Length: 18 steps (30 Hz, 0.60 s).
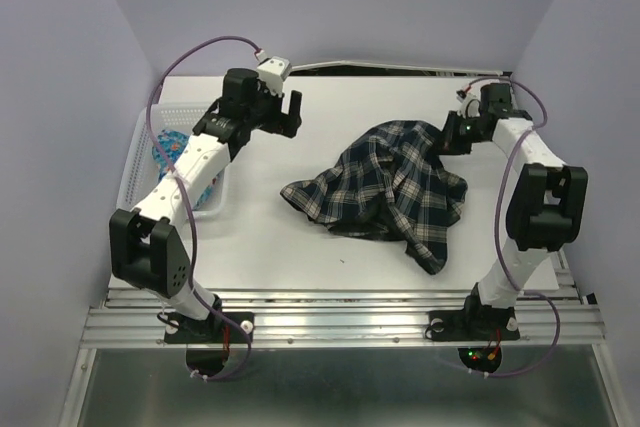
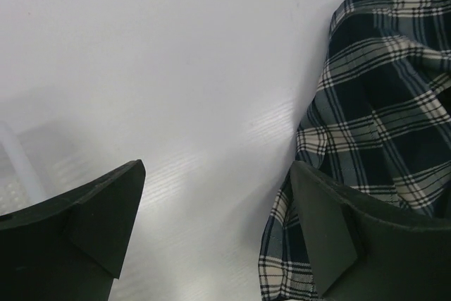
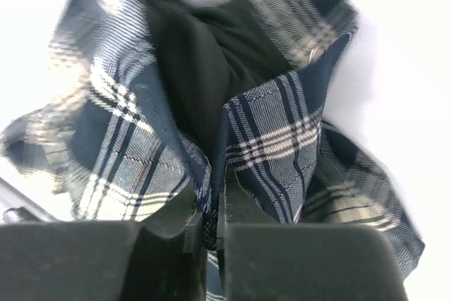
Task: Fold and stack the skirts
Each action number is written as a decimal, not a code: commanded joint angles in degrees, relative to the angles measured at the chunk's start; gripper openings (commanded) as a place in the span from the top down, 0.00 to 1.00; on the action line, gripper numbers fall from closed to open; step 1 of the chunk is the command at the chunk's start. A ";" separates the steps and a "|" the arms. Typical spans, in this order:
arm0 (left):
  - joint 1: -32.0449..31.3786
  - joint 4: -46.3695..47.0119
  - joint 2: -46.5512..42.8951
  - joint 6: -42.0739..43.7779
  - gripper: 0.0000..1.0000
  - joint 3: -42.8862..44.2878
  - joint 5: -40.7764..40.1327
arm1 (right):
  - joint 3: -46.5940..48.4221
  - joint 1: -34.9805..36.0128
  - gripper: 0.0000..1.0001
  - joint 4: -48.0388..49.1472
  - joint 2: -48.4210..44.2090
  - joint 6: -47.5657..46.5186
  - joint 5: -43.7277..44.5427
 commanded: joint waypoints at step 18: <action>5.43 4.93 -6.62 8.51 0.12 -5.88 26.15 | -22.55 17.65 0.99 -22.13 -37.59 -81.40 12.80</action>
